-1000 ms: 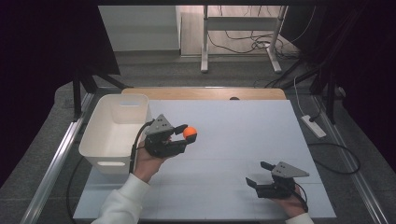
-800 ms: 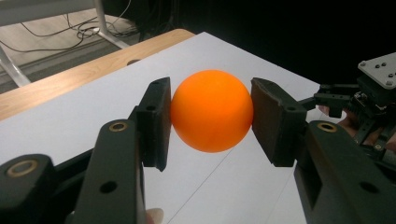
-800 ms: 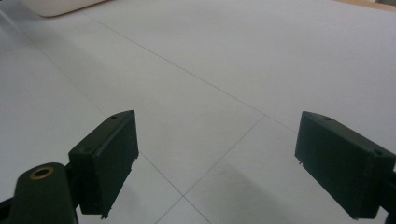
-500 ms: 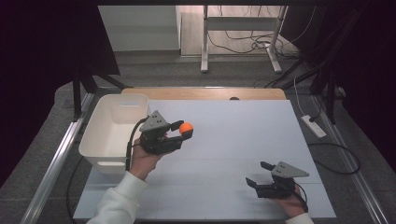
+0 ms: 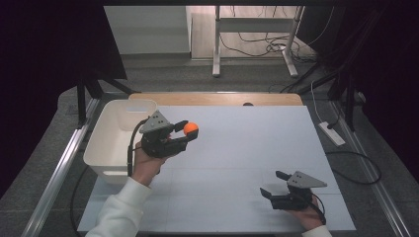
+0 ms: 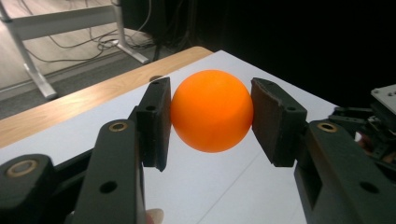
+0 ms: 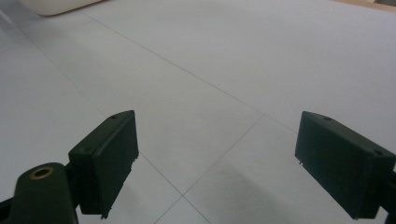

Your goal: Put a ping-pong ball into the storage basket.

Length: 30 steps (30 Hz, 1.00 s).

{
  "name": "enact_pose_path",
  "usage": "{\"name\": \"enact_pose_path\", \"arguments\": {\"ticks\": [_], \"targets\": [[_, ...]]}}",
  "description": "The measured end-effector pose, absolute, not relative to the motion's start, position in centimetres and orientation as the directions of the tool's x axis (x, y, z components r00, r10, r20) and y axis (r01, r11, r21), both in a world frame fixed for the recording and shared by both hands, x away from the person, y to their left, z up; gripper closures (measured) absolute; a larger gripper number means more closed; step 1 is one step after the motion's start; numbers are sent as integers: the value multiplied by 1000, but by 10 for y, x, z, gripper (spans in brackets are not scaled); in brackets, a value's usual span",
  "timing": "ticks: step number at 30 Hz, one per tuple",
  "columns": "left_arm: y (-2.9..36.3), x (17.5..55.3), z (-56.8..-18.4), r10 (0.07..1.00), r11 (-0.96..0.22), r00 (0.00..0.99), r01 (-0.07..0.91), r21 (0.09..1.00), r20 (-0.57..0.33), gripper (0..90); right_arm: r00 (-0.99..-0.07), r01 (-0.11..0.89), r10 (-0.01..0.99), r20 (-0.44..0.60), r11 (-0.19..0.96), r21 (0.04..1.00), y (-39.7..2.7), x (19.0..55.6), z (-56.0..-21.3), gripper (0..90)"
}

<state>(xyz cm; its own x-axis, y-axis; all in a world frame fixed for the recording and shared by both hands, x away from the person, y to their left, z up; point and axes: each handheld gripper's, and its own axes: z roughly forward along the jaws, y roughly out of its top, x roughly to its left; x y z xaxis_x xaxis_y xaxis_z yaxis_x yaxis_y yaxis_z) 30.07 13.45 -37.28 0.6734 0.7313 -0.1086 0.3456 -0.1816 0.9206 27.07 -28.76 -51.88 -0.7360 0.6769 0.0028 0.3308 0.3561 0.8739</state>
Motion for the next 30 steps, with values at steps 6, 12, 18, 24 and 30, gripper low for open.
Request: {"name": "enact_pose_path", "arguments": {"ticks": [6, 12, 18, 24, 30], "targets": [[144, 305, -370, 753, -159, 647, 357, 920, -121, 506, -735, 333, 678, 4, 355, 873, -288, 271, -519, 130], [151, 307, -371, 773, -161, 624, 365, 917, -112, 506, -735, 332, 678, 4, 355, 874, -288, 271, -519, 130], [159, 309, -370, 783, -140, 609, 371, 918, -126, 506, -735, 332, 678, 5, 354, 874, -288, 271, -519, 130], [169, 311, -368, 800, -127, 587, 370, 920, -126, 507, -737, 331, 676, 10, 348, 877, -287, 270, -518, 130], [175, 312, -365, 814, -122, 569, 369, 922, -120, 506, -736, 332, 677, 10, 347, 877, -287, 270, -518, 130]]}}
